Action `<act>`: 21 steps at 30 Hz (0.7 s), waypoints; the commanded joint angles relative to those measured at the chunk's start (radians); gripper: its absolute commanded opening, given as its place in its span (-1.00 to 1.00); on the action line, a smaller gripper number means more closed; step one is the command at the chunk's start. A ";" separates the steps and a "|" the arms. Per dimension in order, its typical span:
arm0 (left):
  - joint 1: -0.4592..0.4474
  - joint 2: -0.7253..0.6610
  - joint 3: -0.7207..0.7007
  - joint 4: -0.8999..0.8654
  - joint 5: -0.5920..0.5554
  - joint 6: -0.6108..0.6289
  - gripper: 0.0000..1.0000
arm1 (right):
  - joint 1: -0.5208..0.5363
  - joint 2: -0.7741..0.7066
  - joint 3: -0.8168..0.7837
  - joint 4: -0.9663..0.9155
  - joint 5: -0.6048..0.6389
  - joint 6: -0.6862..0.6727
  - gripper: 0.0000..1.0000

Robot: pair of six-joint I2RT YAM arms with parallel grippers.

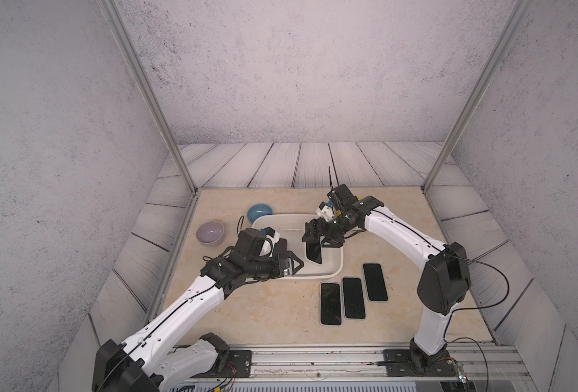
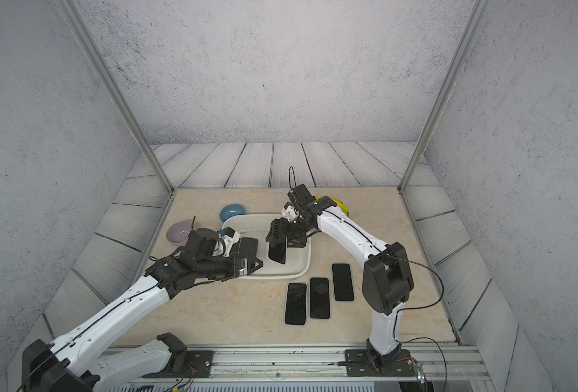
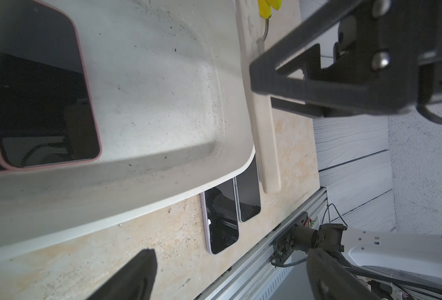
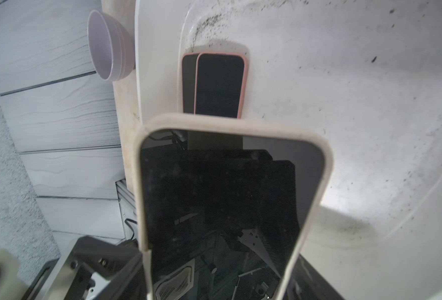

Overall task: Take the phone out of the storage box
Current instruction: Pick up the phone from the storage box.

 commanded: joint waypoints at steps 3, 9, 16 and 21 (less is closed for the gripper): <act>-0.005 0.036 0.046 0.062 0.031 0.002 0.89 | 0.005 -0.089 -0.025 0.019 -0.074 0.002 0.52; -0.047 0.082 0.072 0.088 0.026 -0.001 0.79 | 0.022 -0.122 -0.060 0.026 -0.071 0.013 0.52; -0.083 0.129 0.104 0.099 0.009 -0.015 0.54 | 0.045 -0.137 -0.065 0.025 -0.068 0.019 0.51; -0.085 0.144 0.107 0.107 0.006 -0.031 0.16 | 0.055 -0.142 -0.062 0.022 -0.063 0.019 0.52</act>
